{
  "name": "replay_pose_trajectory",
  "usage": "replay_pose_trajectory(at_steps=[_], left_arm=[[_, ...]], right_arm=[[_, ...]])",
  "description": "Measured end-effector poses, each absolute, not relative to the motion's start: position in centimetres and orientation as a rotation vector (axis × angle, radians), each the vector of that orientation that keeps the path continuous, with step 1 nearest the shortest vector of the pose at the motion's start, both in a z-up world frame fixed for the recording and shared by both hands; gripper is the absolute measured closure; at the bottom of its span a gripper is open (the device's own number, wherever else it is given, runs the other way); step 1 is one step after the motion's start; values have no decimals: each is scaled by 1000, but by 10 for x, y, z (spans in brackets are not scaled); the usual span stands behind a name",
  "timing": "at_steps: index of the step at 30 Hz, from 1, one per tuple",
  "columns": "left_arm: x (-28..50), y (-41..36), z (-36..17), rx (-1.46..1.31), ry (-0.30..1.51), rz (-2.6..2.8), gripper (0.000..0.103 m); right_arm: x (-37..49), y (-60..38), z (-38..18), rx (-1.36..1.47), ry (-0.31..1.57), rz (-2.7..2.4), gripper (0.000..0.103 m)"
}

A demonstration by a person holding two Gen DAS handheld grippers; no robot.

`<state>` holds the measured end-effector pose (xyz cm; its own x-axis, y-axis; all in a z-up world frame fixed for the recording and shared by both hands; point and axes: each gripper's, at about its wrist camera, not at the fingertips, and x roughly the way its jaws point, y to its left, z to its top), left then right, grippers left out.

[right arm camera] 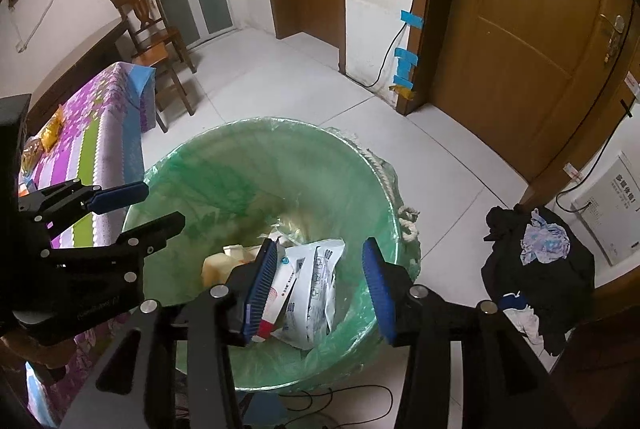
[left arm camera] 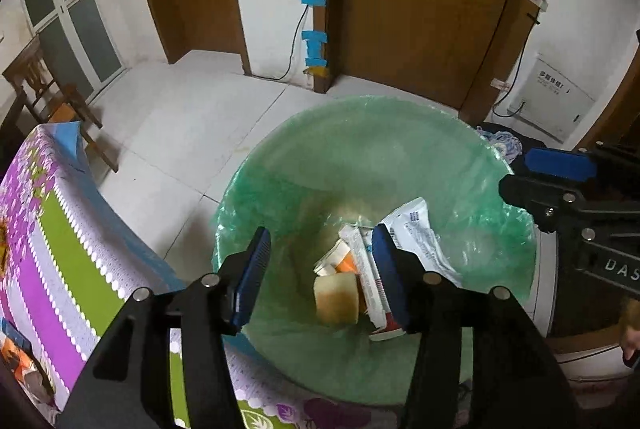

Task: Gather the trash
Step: 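Open both grippers to drop the sponge and wrappers into the bin, then move both tools back over the table toward the towel and orange wrapper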

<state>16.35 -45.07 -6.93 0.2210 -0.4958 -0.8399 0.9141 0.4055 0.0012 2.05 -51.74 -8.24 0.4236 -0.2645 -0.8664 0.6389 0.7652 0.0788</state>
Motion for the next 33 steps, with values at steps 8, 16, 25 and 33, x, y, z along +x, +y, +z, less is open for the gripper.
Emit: replay_pose_trajectory(at_steps=[8,16,25,33], left_arm=[[165,-445,-67,578,846,-994,49],[159,-436,-61,577,789,-949,44],[155,-414,-51,562,716,-860,43],[156,-375,-35,470,658,-767,35]], right_arm=[[19,-514,-84,433,980,-579,57],[11,-507,-72,399,914,-611,57],[-3,-496,-59,337,812,-691,57],[-13,-471,-42,289,690,-724,54]])
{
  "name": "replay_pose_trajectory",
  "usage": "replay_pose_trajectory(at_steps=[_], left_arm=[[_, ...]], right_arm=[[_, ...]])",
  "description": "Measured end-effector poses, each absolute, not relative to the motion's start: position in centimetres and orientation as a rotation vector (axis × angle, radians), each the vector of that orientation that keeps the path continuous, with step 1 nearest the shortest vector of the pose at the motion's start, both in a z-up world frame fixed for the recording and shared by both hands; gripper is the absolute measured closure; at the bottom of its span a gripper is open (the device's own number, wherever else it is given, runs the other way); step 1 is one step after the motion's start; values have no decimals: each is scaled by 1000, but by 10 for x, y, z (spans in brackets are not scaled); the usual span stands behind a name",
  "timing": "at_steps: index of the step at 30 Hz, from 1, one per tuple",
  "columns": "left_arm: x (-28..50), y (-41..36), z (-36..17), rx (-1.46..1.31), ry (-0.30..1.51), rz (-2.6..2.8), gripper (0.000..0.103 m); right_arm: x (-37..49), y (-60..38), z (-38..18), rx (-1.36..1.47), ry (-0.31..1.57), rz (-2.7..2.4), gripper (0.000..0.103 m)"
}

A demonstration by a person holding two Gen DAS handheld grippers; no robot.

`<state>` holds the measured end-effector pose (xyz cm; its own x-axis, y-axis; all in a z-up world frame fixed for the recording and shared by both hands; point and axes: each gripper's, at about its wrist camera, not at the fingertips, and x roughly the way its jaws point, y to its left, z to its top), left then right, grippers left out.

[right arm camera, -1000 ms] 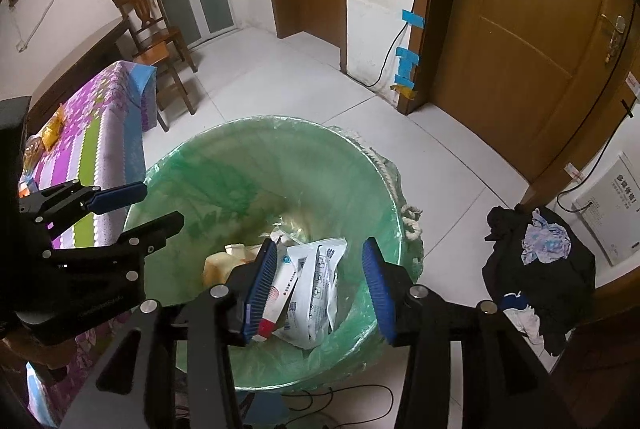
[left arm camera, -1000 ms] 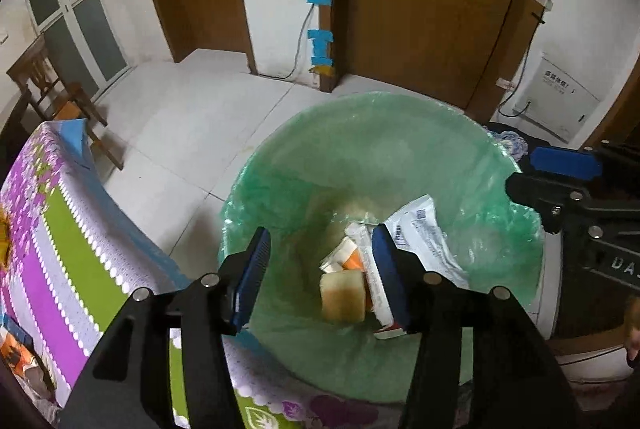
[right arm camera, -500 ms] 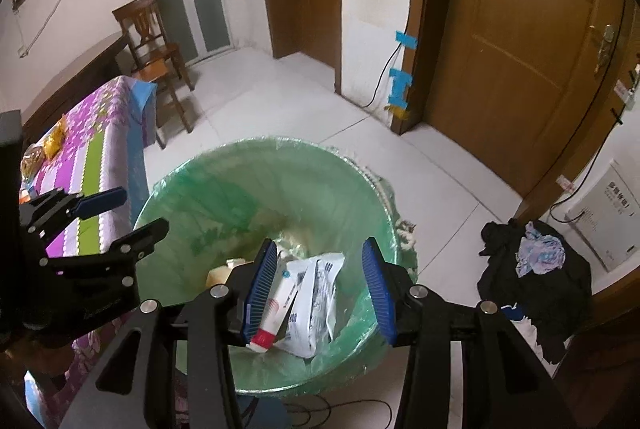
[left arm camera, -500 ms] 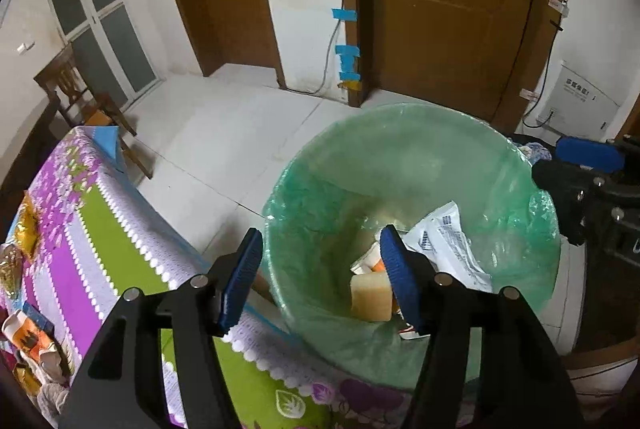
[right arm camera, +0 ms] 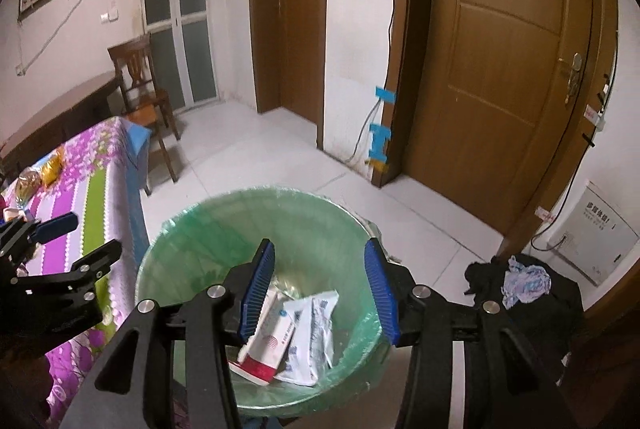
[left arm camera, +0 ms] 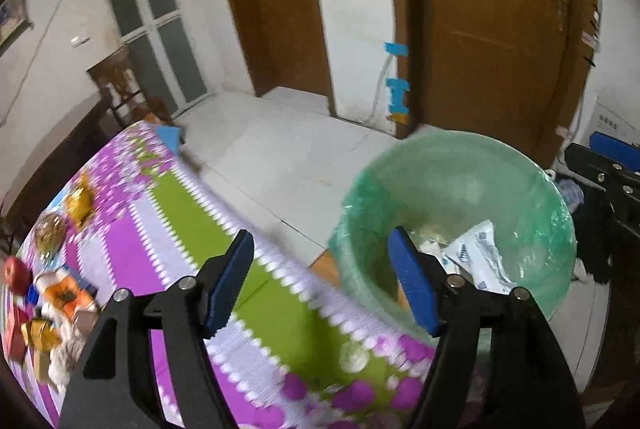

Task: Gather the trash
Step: 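Move both tools back over the table toward the towel and orange wrapper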

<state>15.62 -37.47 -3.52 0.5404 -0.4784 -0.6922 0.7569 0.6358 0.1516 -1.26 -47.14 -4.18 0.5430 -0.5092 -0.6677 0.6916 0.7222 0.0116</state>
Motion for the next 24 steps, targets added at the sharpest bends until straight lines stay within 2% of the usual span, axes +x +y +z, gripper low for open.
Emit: replay_pose_trajectory(at_steps=[6,18,24], left_arm=[[169,-324,-31,394,647,-667,31],[198,-217,-26,247,680,-524,27],[283,-186,7,190,696,-416,16]], right_arm=[[-6,-439,-37,257,617,-701,47],[53,-358,-38,206,643,-500,47],[76,-314,-37,205,651,-391,40]])
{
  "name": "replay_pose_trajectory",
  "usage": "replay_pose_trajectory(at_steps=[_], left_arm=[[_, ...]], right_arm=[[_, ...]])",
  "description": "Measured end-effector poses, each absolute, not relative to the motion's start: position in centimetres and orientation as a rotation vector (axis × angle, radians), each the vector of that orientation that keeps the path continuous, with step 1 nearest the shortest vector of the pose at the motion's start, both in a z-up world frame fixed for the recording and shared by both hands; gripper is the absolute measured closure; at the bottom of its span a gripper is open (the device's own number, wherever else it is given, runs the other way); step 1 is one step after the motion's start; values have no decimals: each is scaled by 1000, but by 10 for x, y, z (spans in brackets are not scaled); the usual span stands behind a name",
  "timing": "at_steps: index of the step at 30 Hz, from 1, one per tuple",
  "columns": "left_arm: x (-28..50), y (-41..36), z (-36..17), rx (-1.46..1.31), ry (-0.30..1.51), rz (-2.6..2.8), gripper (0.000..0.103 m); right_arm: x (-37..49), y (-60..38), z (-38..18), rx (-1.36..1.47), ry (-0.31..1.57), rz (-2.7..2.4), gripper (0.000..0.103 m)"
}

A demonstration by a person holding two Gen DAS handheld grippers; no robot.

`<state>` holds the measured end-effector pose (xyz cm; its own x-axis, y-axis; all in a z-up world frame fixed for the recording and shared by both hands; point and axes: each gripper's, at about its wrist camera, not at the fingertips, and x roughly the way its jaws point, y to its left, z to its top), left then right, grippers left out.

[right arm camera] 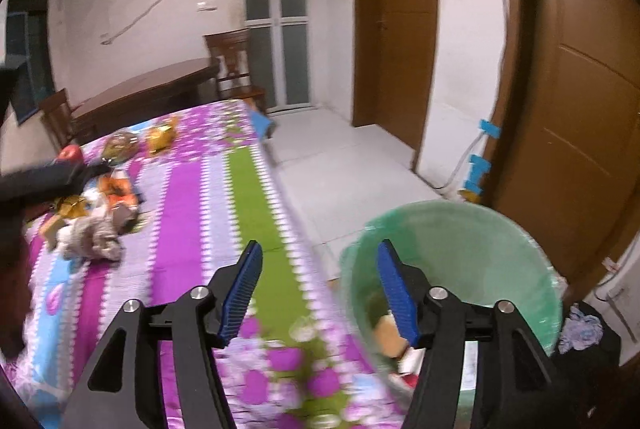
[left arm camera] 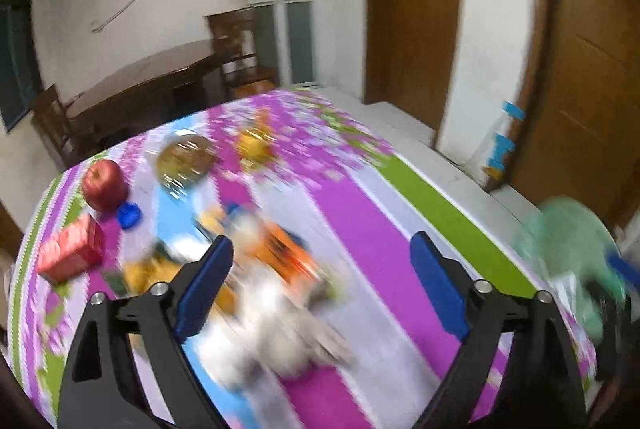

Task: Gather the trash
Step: 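Move both tools back over the table toward the towel and orange wrapper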

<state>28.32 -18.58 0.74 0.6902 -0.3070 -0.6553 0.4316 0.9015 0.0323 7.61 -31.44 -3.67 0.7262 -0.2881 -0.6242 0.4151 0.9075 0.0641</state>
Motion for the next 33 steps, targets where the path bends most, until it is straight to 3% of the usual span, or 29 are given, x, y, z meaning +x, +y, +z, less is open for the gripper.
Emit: replay_pose_trajectory(at_steps=[3,7,14,21,33], left_arm=[[356,-178,-5,155,825,-331,16],[395,-171,-48,228,995,-261,16],[277,-69,-26,171,947,-517,15],[210,69,25,-109,774,-456,13],[178,107,-34,-127,816,-417,13]], right_arm=[[83,-294,-40,208,670,-341,40],[90,-267,-52,183,712,-289,40],[83,-263,-63,189,744,-247,39],[86,-243,-58,200,714,-120,38],[73,-136,-25,-37,628,296,30]])
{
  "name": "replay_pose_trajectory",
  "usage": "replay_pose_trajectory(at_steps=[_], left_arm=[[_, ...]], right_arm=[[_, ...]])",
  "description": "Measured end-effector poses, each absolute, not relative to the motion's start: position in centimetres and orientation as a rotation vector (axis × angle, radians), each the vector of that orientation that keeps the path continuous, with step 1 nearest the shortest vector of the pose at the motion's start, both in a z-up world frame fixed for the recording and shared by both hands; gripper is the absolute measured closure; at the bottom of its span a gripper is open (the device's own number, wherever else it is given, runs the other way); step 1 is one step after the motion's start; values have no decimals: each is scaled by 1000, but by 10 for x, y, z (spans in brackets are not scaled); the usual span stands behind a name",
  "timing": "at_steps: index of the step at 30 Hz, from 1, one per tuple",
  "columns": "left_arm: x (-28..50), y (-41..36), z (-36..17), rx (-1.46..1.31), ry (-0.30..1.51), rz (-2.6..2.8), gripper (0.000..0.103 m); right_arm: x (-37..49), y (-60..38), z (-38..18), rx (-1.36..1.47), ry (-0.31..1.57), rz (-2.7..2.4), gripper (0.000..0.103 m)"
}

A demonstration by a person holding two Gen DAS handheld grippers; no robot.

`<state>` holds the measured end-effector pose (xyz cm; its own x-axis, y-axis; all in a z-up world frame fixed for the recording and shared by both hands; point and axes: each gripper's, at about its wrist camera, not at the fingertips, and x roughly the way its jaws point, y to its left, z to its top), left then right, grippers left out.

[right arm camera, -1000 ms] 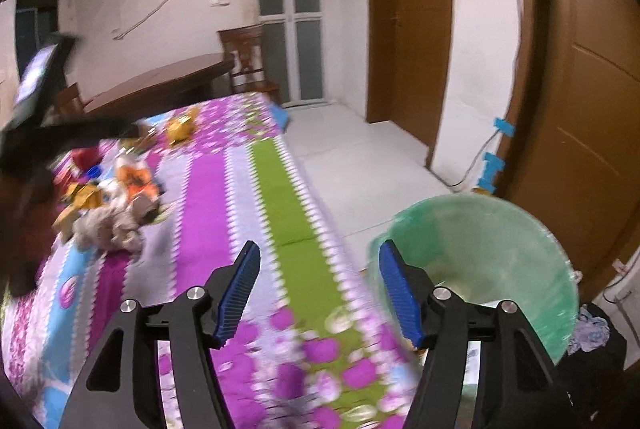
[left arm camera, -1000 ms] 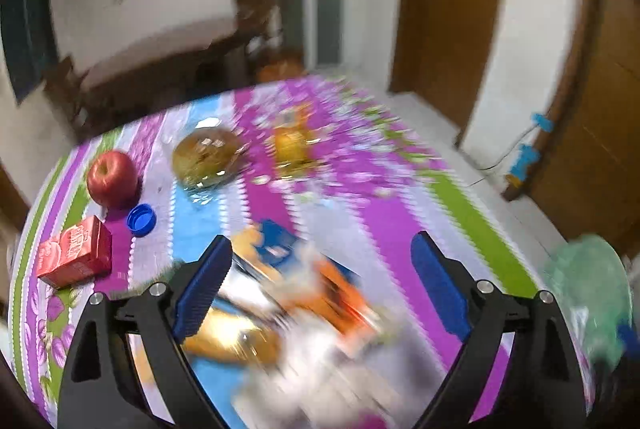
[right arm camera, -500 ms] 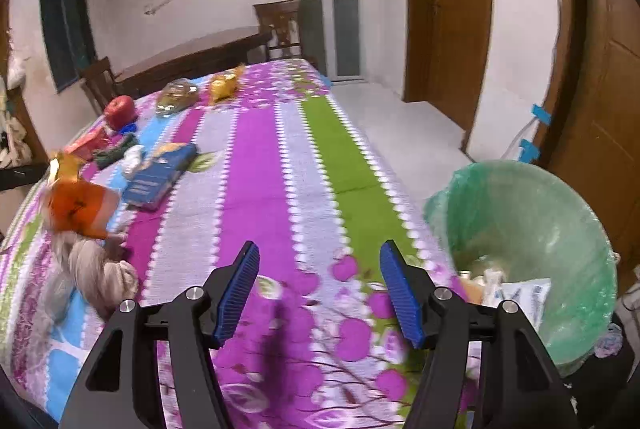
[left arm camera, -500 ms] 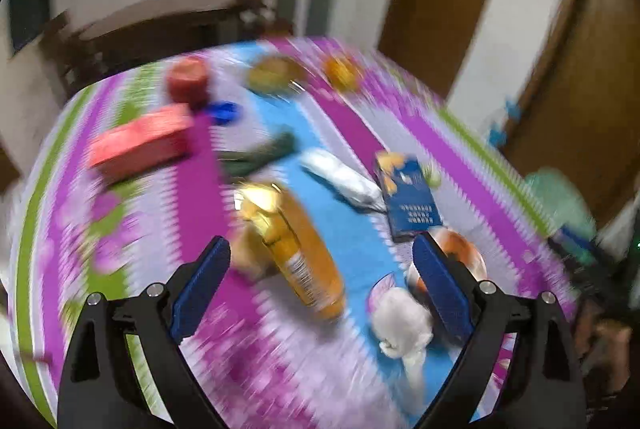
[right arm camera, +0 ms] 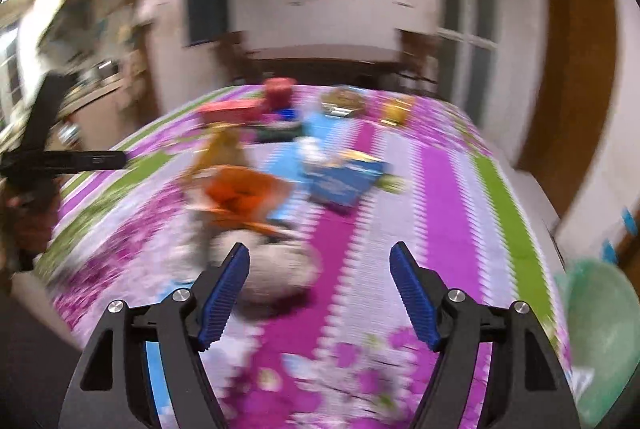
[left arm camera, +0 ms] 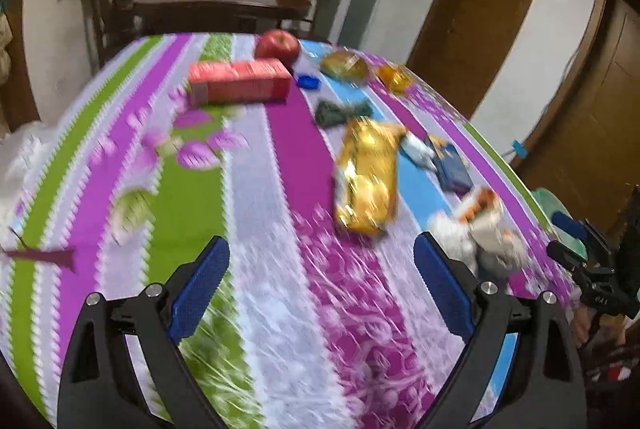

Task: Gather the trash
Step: 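Move both tools back over the table toward the towel and orange wrapper, then grasp the orange-white wrapper with the right gripper while the left grasps the gold foil bag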

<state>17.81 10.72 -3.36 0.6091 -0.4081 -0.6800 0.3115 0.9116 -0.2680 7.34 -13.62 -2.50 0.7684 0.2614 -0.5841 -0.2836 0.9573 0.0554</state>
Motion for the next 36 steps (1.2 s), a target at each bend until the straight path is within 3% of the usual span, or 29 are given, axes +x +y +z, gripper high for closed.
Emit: replay_pose_trajectory(at_steps=[4,9,16,17,18,19,24,36], left_arm=[[168,89,-48,-46,834,-448,14],[166,91,-46,-21,813,-459,18],[176,105,-47,-86,824,-439,18],[179,104,-46,-83,823,-442,18],[181,103,-44,-82,822,-447,18],[183,102,-43,-80,820,-452,18],[197,90,-35,-70,808,-469,18],[248,21,-52,46,858,-453,18]], right_arm=[[75,-90,-19,-210,591,415,35],[93,-55,-20,-442,614,442,58],[100,-26,-30,-657,610,493,60],[102,-23,-32,-676,610,497,67],[103,-19,-33,-690,615,500,80],[105,-17,-34,-694,622,503,83],[104,-24,-22,-607,582,528,85],[84,-135,49,-7,439,408,84]])
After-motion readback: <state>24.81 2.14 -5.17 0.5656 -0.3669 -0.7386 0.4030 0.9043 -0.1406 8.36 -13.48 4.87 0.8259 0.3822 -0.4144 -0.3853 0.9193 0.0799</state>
